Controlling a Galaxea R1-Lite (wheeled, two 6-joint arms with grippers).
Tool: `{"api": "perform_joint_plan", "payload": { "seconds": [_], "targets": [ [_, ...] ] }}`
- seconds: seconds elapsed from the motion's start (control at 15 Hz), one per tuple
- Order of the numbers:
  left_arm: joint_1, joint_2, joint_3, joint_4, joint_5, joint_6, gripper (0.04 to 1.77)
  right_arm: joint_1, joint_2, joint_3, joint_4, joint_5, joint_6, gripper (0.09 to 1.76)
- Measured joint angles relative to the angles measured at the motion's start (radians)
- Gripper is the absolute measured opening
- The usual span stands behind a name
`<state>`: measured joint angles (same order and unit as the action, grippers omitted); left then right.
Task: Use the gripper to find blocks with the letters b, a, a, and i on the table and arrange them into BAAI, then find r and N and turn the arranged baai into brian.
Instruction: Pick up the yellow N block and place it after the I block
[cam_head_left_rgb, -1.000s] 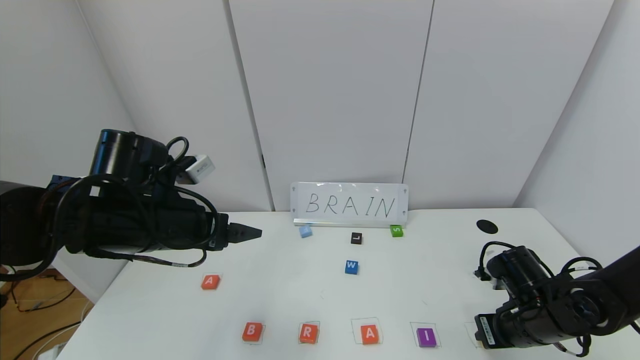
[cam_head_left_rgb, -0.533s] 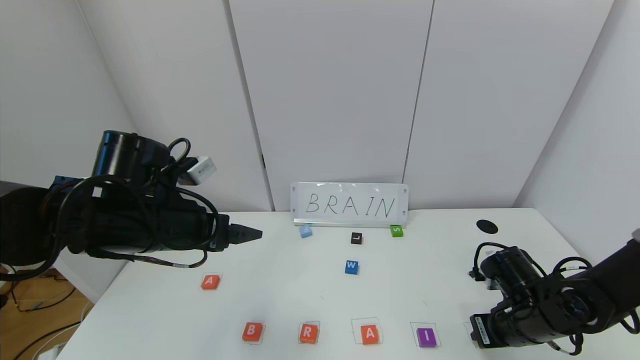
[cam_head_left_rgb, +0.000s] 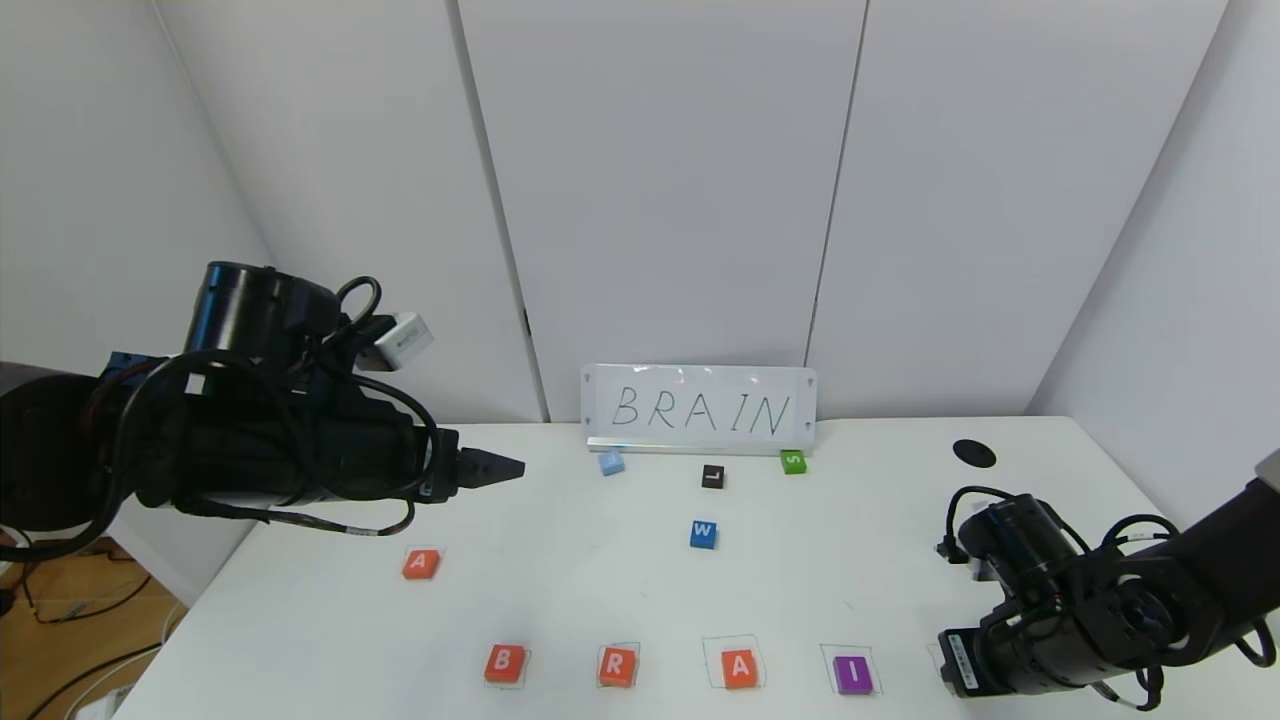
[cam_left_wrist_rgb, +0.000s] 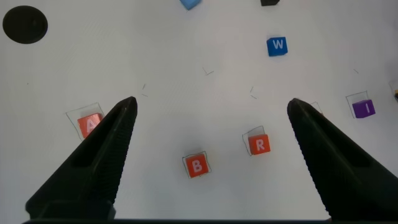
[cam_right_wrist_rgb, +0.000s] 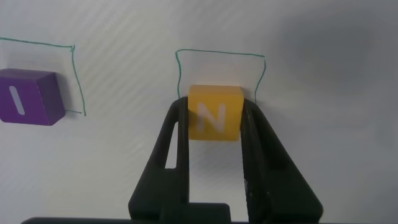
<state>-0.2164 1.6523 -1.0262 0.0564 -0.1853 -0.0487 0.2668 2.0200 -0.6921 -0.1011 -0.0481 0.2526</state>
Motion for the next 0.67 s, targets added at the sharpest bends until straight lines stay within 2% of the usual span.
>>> {"api": "perform_joint_plan", "payload": {
  "seconds": [0.33, 0.47, 0.67],
  "targets": [
    [0.000, 0.000, 0.000, 0.000, 0.000, 0.000, 1.72, -0.006, 0.002, -0.007, 0.006, 0.000, 0.001, 0.55],
    [0.000, 0.000, 0.000, 0.000, 0.000, 0.000, 1.72, -0.007, 0.002, -0.008, 0.006, 0.000, 0.001, 0.80],
    [0.000, 0.000, 0.000, 0.000, 0.000, 0.000, 1.72, -0.007, 0.002, -0.009, 0.006, 0.000, 0.001, 1.09]
  ]
}}
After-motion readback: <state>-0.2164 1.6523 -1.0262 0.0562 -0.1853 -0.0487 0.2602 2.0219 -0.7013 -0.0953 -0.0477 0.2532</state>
